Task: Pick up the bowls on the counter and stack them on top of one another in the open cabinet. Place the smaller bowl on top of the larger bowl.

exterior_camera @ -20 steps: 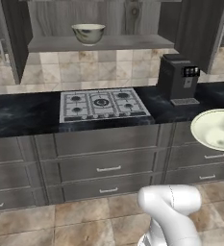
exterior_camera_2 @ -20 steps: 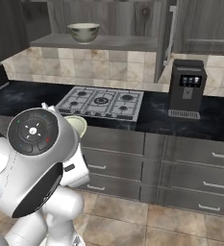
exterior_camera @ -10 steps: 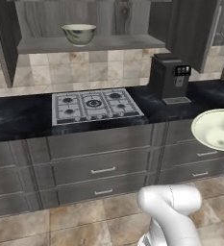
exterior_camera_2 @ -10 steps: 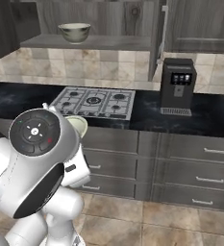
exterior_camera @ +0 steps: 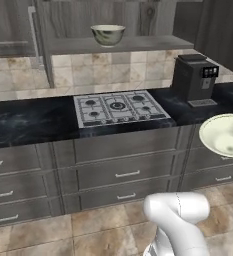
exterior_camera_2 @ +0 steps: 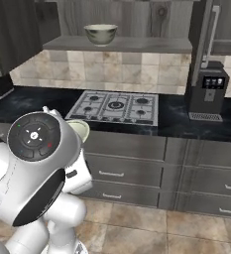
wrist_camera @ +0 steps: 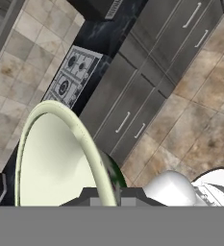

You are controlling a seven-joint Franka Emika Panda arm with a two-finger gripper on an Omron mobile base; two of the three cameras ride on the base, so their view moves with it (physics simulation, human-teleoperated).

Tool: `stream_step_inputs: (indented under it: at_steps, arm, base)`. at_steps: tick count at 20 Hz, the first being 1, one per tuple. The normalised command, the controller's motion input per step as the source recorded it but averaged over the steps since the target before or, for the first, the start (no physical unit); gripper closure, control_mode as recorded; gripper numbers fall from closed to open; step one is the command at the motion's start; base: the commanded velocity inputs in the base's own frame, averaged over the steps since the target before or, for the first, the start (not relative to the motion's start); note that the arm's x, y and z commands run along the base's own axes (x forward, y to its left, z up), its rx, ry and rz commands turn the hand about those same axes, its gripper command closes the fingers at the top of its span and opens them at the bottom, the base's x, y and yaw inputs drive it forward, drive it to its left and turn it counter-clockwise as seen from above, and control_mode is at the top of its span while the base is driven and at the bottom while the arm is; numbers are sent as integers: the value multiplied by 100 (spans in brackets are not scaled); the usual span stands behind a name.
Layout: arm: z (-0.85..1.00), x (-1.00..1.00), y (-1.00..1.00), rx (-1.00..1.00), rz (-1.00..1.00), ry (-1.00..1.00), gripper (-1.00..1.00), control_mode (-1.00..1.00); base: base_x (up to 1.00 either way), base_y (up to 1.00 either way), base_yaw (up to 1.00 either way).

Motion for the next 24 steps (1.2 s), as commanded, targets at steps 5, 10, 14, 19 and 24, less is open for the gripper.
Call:
stream_step_inputs:
  at_steps: [5,10,14,19,24]
  arm:
    - [0,0,0,0,0,0,100,100]
    - [0,0,0,0,0,0,100,100]
    - [0,0,0,0,0,0,100,100]
    - [0,0,0,0,0,0,100,100]
    - [0,0,0,0,0,0,100,100]
  base:
    - [22,54,0]
    - [31,19,-5]
    - [37,19,-5]
    - [47,19,-4]
    - [60,22,-1]
